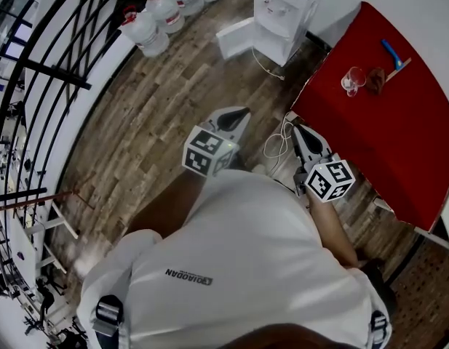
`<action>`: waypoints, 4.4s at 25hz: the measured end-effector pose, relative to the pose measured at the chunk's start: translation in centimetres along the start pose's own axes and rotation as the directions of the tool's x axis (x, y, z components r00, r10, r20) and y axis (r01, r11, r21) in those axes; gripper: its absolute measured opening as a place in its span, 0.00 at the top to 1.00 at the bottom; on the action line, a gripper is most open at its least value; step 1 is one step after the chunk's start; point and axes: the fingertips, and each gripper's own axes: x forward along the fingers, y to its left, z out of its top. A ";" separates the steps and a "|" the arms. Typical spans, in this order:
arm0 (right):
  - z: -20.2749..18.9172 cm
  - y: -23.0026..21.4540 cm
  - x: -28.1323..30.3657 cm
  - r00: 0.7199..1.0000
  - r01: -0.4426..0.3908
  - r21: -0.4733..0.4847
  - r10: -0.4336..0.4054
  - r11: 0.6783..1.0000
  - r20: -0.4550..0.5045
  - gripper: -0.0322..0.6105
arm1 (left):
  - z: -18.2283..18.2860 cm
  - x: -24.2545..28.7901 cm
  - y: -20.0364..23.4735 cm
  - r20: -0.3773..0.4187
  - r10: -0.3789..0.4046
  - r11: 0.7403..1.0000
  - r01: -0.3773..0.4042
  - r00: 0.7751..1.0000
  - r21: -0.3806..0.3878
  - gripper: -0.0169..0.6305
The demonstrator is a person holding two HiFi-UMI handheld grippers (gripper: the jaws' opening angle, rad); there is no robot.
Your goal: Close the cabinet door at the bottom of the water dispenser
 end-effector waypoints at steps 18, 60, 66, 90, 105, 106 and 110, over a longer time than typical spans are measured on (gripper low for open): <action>1.7 -1.0 7.3 0.999 0.018 0.016 -0.017 1.000 -0.028 0.91 | 1.6 1.5 7.5 -0.028 -0.006 1.000 0.006 1.000 -0.004 0.97; -2.8 -10.8 51.2 0.939 0.134 0.151 -0.077 0.979 -0.334 0.91 | 1.2 11.9 45.8 -0.172 0.056 0.995 -0.069 0.983 -0.071 0.97; -8.8 -19.5 61.6 0.910 0.182 0.171 -0.100 0.968 -0.402 0.91 | -1.2 16.7 49.8 -0.237 0.115 0.980 -0.149 0.965 -0.129 0.97; -28.9 -36.0 82.7 0.720 0.597 0.233 -0.385 0.768 -0.577 0.55 | -13.5 22.1 55.1 -0.424 0.205 0.850 -0.375 0.882 -0.369 0.97; -32.6 -36.1 78.3 0.688 0.607 0.260 -0.333 0.751 -0.645 0.56 | -14.1 23.1 54.3 -0.434 0.152 0.884 -0.319 0.888 -0.342 0.97; -32.8 -36.2 77.3 0.686 0.608 0.254 -0.336 0.752 -0.645 0.56 | -14.0 23.3 54.0 -0.432 0.143 0.890 -0.307 0.890 -0.337 0.97; -33.5 -36.6 73.4 0.687 0.619 0.255 -0.354 0.743 -0.635 0.60 | -13.8 23.9 52.9 -0.432 0.106 0.915 -0.258 0.896 -0.310 0.97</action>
